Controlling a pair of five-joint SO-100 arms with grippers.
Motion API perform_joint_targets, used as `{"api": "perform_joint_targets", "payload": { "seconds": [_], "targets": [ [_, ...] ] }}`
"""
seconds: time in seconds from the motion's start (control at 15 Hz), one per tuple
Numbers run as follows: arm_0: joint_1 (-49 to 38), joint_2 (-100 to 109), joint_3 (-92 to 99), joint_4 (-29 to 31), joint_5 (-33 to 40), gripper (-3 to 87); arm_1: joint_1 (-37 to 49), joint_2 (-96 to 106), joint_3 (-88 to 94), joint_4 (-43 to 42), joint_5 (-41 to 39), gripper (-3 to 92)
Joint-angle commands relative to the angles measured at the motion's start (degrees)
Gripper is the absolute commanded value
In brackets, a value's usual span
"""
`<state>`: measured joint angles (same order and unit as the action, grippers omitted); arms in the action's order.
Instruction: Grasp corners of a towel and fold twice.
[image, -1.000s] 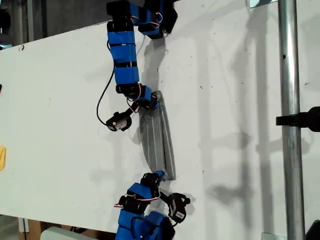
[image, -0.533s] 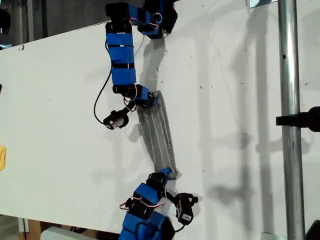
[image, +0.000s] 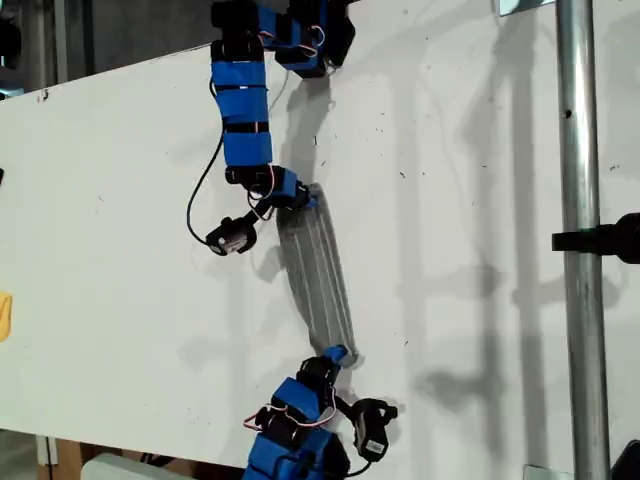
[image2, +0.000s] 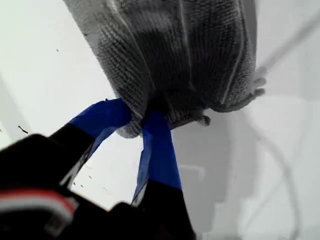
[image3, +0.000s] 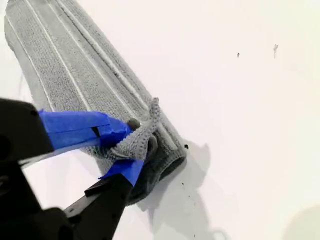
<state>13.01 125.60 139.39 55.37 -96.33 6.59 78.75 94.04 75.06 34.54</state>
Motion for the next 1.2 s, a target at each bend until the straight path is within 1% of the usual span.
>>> {"api": "perform_joint_targets", "payload": {
  "seconds": [0.0,0.07,0.13,0.2,0.27,0.4,0.47,0.53,0.6,0.67,0.73,0.8,0.87,0.93,1.0,1.07,1.13],
  "targets": [
    [0.09,7.03,-2.99,7.12,1.32,31.6,3.16,9.32,1.85,3.60,0.88,24.3],
    [0.26,10.63,-4.92,9.32,3.87,33.3,4.31,14.24,3.78,5.45,0.62,41.1],
    [0.62,15.21,-5.80,11.16,4.66,32.3,6.06,19.25,5.45,8.88,1.05,36.0],
    [1.14,21.45,-5.10,11.78,5.27,31.5,8.26,24.96,8.26,11.60,2.29,29.5],
    [1.05,29.36,-2.02,11.07,6.94,30.9,10.81,32.17,12.13,13.36,3.96,24.5],
    [0.62,50.54,5.98,12.92,9.23,21.1,17.40,51.06,22.32,16.26,10.72,20.4],
    [0.35,62.23,10.11,14.06,10.46,15.0,18.11,61.44,26.63,16.17,14.59,16.1],
    [0.62,73.48,14.06,14.33,12.13,7.0,17.05,68.99,29.36,16.08,19.78,11.8],
    [0.79,73.56,14.68,14.50,12.39,1.2,15.29,74.00,31.90,15.82,25.40,8.6],
    [1.49,73.83,16.44,12.30,13.54,-2.5,13.80,77.08,34.28,17.14,31.11,8.6],
    [1.32,73.83,17.84,11.69,13.27,-2.5,12.48,81.65,38.41,17.67,35.77,8.7],
    [0.79,73.83,19.16,11.87,12.83,-2.5,11.16,86.04,41.66,17.05,37.27,9.3],
    [0.26,73.83,20.48,11.87,12.13,-2.5,10.63,86.66,42.10,17.49,37.44,6.1],
    [0.09,73.83,21.62,11.60,12.13,-2.5,10.46,88.15,44.38,17.14,38.06,5.9],
    [0.09,73.83,22.15,11.25,12.13,-2.5,9.05,89.12,45.79,12.66,37.27,18.1],
    [0.09,73.83,22.32,11.34,12.22,-2.5,6.77,88.07,47.20,5.19,33.84,32.2],
    [0.00,73.83,22.59,11.87,11.87,-2.5,6.24,87.01,48.25,0.26,29.71,39.0]
  ]
}}
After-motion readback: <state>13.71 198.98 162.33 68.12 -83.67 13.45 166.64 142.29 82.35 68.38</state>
